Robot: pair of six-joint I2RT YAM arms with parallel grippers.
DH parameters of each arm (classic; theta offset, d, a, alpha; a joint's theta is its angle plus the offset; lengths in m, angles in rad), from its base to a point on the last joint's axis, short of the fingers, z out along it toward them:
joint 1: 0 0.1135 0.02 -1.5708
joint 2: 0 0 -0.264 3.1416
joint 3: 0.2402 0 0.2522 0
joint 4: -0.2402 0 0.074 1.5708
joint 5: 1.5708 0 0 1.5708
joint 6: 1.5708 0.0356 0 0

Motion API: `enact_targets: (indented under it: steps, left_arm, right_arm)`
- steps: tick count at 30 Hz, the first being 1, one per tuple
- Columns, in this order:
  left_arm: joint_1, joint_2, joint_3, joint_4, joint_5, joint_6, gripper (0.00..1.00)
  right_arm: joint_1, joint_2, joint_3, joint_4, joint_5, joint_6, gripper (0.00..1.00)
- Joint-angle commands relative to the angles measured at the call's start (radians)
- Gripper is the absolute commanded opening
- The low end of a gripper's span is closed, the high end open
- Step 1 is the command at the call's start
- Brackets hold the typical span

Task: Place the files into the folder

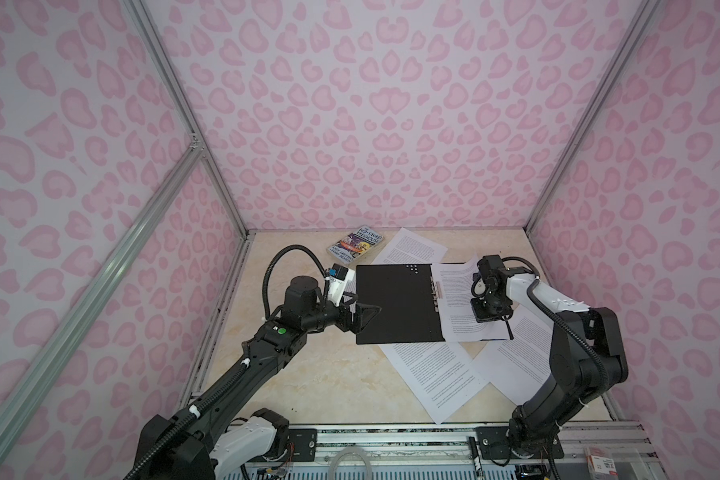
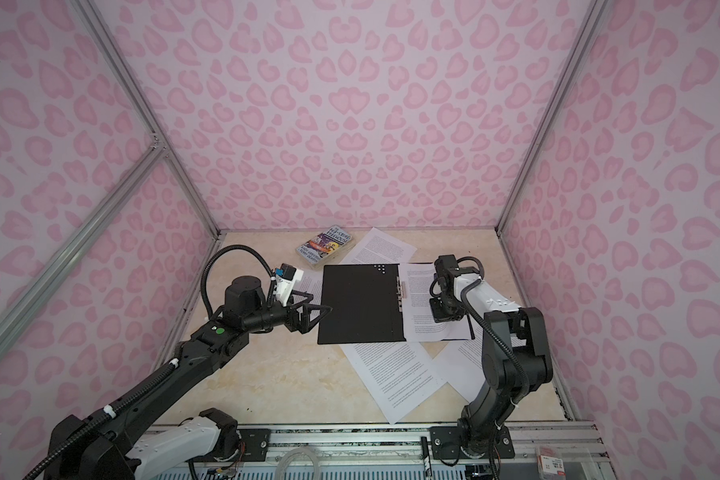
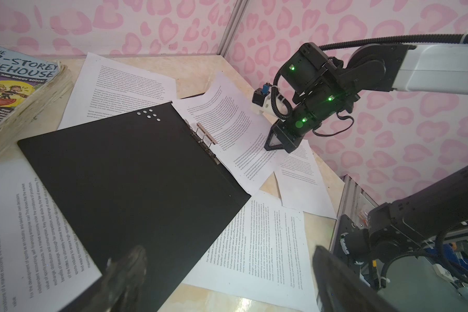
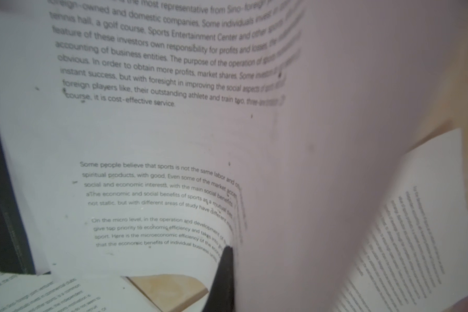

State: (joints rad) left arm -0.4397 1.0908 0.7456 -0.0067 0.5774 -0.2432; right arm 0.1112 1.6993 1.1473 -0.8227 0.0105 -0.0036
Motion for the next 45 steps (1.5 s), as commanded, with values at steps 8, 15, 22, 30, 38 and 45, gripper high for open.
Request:
enact_targets:
  steps: [8,15,22,30,38,45]
  left_arm:
    - [0.001,0.014,0.018,0.004,0.014,-0.007,0.97]
    - [0.001,0.020,0.021,0.004,0.018,-0.011,0.97]
    - [0.001,0.025,0.021,0.004,0.021,-0.014,0.97]
    - [0.001,0.041,0.029,0.000,0.025,-0.016,0.97]
    - [0.001,0.050,0.031,0.004,0.030,-0.022,0.97]
    - [0.001,0.052,0.031,0.007,0.030,-0.021,0.97]
  right_arm:
    - [-0.002,0.000,0.005,-0.009,-0.018,0.008,0.00]
    - [-0.021,0.013,0.020,-0.023,-0.040,0.032,0.00]
    - [-0.050,0.003,0.016,-0.016,-0.076,0.038,0.00]
    - [-0.049,0.008,0.018,-0.019,-0.094,0.030,0.00]
    - [-0.050,0.020,0.018,-0.013,-0.122,0.053,0.00]
    - [-0.050,0.027,0.023,-0.009,-0.133,0.063,0.00]
